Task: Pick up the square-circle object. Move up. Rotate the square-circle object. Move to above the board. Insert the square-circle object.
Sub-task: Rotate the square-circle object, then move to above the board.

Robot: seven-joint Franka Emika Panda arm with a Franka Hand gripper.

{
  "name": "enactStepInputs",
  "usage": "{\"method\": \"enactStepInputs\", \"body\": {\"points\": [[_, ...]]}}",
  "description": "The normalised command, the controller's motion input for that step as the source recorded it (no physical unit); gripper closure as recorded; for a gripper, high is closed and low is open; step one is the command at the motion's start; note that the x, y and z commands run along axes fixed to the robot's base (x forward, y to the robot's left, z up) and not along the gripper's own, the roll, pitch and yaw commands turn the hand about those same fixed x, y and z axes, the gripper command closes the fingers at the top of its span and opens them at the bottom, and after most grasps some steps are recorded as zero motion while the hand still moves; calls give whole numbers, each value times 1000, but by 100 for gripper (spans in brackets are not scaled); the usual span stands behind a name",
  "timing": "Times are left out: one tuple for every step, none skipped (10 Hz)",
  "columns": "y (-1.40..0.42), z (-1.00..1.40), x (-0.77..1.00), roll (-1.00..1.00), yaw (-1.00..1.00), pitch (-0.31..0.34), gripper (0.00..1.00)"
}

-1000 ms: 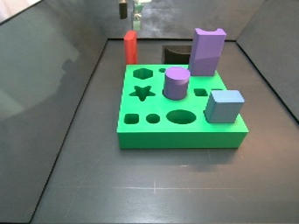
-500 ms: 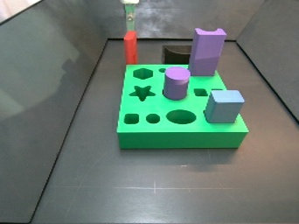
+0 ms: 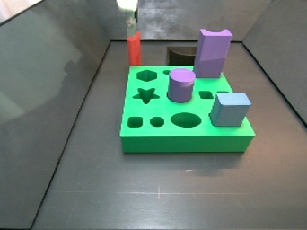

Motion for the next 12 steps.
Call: {"method": "enactStepInputs", "body": {"points": [[5,-950,25,-12,-53,-23,0],[8,-803,25,-26,-44,-30,0],[8,-704,28,-36,-39,-35,0],[5,-510,27,-56,-30,-34,0],[6,-325,33,-74,-21,-34,0],[5,-196,38,-86,-16,-33,0],[0,0,0,-93,-12,-32,100],[228,1000,-9,-395,-157,107,100],[228,1000,-10,-395,-158,114,100],[216,1000,-9,-384,-131,103,100],[209,1000,-6,-341,-100,86,100],[206,1000,-4,-309,-82,77,100]]}}
